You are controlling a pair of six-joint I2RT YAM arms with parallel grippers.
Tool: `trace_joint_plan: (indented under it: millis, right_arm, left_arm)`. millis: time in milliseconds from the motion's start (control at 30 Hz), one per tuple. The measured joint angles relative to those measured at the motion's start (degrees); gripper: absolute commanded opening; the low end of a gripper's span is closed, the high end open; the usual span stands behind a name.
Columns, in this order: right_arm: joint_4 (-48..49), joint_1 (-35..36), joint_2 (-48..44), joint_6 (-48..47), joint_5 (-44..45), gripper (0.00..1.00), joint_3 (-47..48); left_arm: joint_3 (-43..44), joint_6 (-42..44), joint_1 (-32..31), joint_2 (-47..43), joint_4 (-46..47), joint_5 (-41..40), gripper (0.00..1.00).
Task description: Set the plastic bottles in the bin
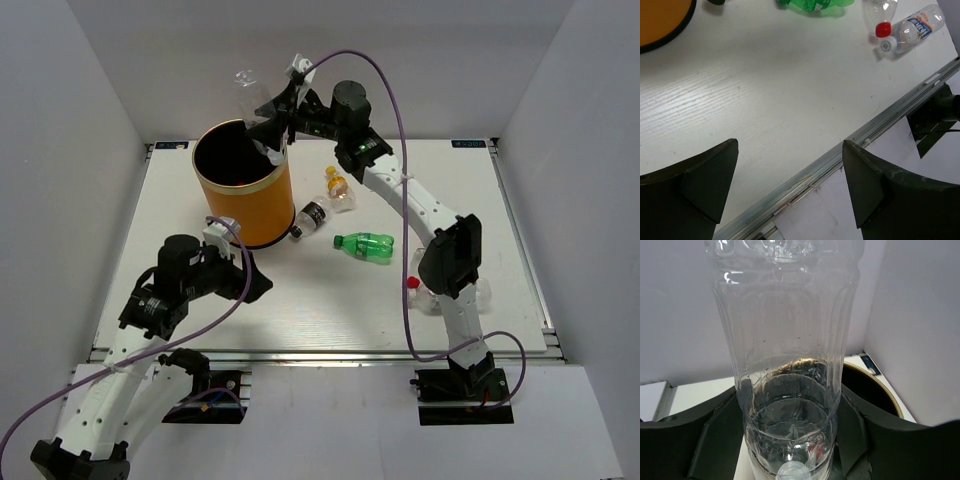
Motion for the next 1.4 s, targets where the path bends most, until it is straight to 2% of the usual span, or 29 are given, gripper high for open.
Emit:
trace_joint_plan:
  millis: [100, 167, 200, 233, 267, 300, 467, 600, 767, 867, 900, 967, 1000, 1100, 1167, 1200, 1233, 1333, 1400]
  right_arm:
    - [4.46, 0.81, 1.53, 1.79, -1.68, 0.31, 0.00]
    - [6.45, 1.55, 2.69, 2.16, -1.92, 0.38, 0.07]
    - [7.13, 1.84, 3.39, 2.29, -1.90, 0.47, 0.17]
    - [7.58, 2.03, 4.11, 2.34, -1.86, 0.78, 0.55]
    - [8.04, 2.34, 4.98, 2.54, -1.75, 0.90, 0.79]
    - [8.37, 2.64, 5.66, 2.67, -1.60, 0.90, 0.79]
    - [8.48, 2.86, 8.35, 1.73, 0.09, 0.90, 0.85]
    - [5.88, 1.22, 8.44, 0.94, 1.55, 0.90, 4.22]
    - [-0.44, -4.94, 1.46, -2.93, 6.58, 0.87, 3.08]
    - [-7.28, -12.50, -5.62, -5.09, 8.90, 0.71, 0.59]
    - [-9.88, -16.00, -7.93, -5.60, 8.92, 0.56, -0.20]
    - [-14.08, -23.23, -12.72, -6.47, 8.28, 0.36, -3.21]
    - [-16.46, -27.21, -14.84, -6.71, 7.52, 0.21, -5.07]
    - [-22.80, -38.62, -20.92, -9.86, 2.43, 0.10, -12.83]
    - [-29.14, -44.13, -23.98, -13.40, -1.92, 0.19, -17.92]
    - [-32.06, -45.94, -25.31, -15.85, -4.42, 0.28, -20.81]
    - [-35.54, -47.10, -26.71, -18.08, -6.60, 0.44, -23.61]
    - [-43.15, -48.02, -31.39, -24.48, -11.56, 0.57, -32.41]
    - [-46.60, -48.09, -35.04, -28.20, -13.46, 0.62, -37.44]
  left_arm:
    - [-0.87, -0.61, 0.00, 0.20, 0.22, 0.04, 0.94]
    - [-1.16, -0.94, 0.00, 0.37, 0.92, 0.09, 0.94]
    - [-1.31, -1.01, 0.00, 0.57, 1.55, 0.22, 0.94]
    - [-1.31, -1.14, 0.00, 0.87, 2.03, 0.33, 0.96]
    - [-1.31, -1.29, 0.00, 1.31, 2.69, 0.44, 0.96]
    - [-1.31, -1.49, 0.00, 1.86, 3.48, 0.48, 1.00]
    - [-0.37, -1.97, -0.04, 7.21, 8.24, 1.62, 1.00]
    - [3.45, -1.92, -1.44, 16.68, 13.70, 3.45, 1.00]
    - [8.44, -0.90, -6.82, 29.70, 19.96, 4.98, 1.00]
    - [13.60, 2.82, -12.02, 37.92, 21.90, 5.31, 1.00]
    - [15.67, 4.76, -13.73, 40.52, 21.94, 5.40, 1.00]
    - [19.08, 9.07, -16.63, 45.05, 22.40, 4.98, 1.00]
    - [20.26, 11.32, -17.73, 46.88, 22.84, 4.70, 1.00]
    - [21.75, 17.77, -20.70, 50.99, 23.89, 3.56, 1.00]
    - [22.16, 21.57, -21.94, 53.27, 25.16, 2.73, 1.00]
    - [22.25, 23.47, -22.53, 54.38, 26.01, 2.12, 1.00]
    - [22.51, 25.46, -23.19, 55.63, 26.58, 1.29, 1.00]
    - [25.03, 30.12, -24.90, 59.91, 27.80, -1.73, 1.00]
    - [26.36, 32.48, -25.97, 62.64, 29.59, -3.87, 1.00]
